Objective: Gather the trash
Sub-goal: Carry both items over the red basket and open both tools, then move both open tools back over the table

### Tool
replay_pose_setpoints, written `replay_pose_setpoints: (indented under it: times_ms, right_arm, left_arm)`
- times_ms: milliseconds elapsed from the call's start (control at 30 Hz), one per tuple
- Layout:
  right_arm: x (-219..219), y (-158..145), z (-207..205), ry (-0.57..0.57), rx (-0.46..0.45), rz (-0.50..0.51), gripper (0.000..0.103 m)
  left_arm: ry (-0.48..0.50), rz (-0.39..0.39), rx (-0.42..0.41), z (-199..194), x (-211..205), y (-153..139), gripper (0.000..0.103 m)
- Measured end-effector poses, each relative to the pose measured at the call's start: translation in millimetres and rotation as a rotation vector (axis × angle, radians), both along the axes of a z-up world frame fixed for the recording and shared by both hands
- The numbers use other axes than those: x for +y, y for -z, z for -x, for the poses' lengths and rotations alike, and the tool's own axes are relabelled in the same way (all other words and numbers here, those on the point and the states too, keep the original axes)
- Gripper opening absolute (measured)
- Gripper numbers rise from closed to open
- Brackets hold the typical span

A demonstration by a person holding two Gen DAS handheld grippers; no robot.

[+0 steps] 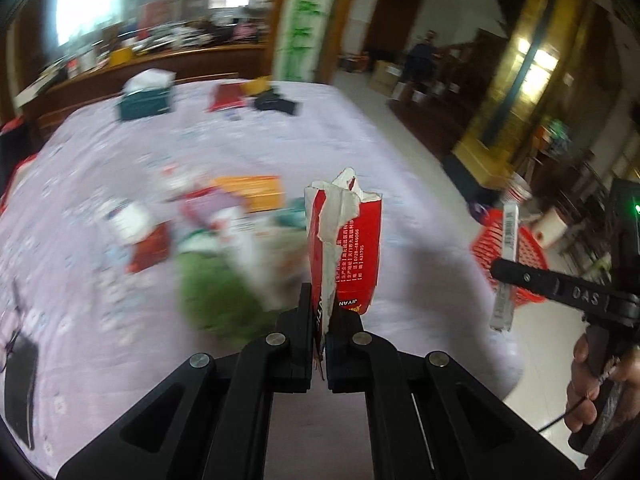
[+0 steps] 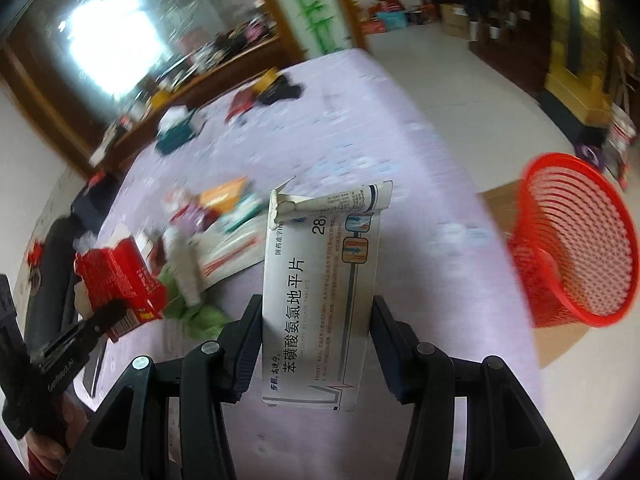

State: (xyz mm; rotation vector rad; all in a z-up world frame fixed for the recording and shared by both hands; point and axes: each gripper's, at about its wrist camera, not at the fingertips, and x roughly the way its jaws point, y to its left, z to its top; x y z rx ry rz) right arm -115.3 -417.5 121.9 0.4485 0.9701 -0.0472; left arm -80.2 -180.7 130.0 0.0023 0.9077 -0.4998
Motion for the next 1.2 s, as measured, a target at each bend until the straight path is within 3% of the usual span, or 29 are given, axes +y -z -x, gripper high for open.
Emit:
replay_pose_setpoints:
  times_ms: [333,667,867,1000,1200]
  right_arm:
    - [-147,-20,56,0.266,-0.019,-0.024,0.056]
    - [-241,-19,76,0.369,-0.019,-0.041,0.056]
    - [-271,-10,68,0.373,-0.003,-0.026,0.056]
    - [-281,-4,57,0.363,0.005,-0.024,0.058]
    - [-282,-4,53,0.351,0.005,-0.01,0.06]
  left_arm:
    - [0.266,0.038,0.021,23,-165,-19,0.004]
    - [0.387,-0.022,0.059,28,-299,7,0.004]
    - [0.405,-0.053,0.063,23,-343,20,0.006]
    - [0.378,-0.04,0.047,24,-346,16,0.041]
    - [0.342,-0.015,0.033,28,-315,2,0.044]
